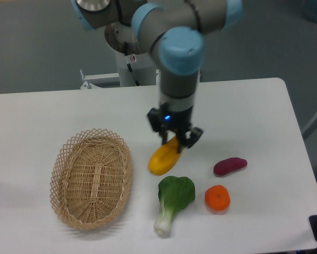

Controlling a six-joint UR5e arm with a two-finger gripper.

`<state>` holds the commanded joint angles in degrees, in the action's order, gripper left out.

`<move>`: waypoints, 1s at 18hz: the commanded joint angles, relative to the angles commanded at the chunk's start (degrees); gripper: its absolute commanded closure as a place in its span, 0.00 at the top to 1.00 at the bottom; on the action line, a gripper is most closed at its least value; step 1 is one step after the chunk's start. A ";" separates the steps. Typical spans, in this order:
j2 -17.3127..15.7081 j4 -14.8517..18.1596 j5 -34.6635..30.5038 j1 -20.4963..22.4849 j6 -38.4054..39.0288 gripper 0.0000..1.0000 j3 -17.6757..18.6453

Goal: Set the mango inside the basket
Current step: 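Carry the held yellow mango over to the wicker basket and lower it, then open the gripper to release the mango into the basket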

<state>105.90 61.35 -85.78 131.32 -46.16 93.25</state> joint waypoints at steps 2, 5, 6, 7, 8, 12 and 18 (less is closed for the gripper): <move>1.32 -0.53 -0.09 -2.37 1.42 0.42 0.00; 3.08 -0.97 -0.44 -5.10 1.51 0.42 0.79; 3.35 -1.06 -0.44 -5.63 1.42 0.42 0.97; 3.96 -1.06 -0.44 -6.51 1.42 0.42 0.97; 4.31 -0.97 -0.44 -7.21 1.51 0.42 0.97; 7.03 -2.54 -0.44 -9.23 1.42 0.42 1.05; 8.09 -3.61 -0.44 -10.29 1.59 0.47 2.20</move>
<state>113.99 57.74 -86.22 121.03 -44.56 95.45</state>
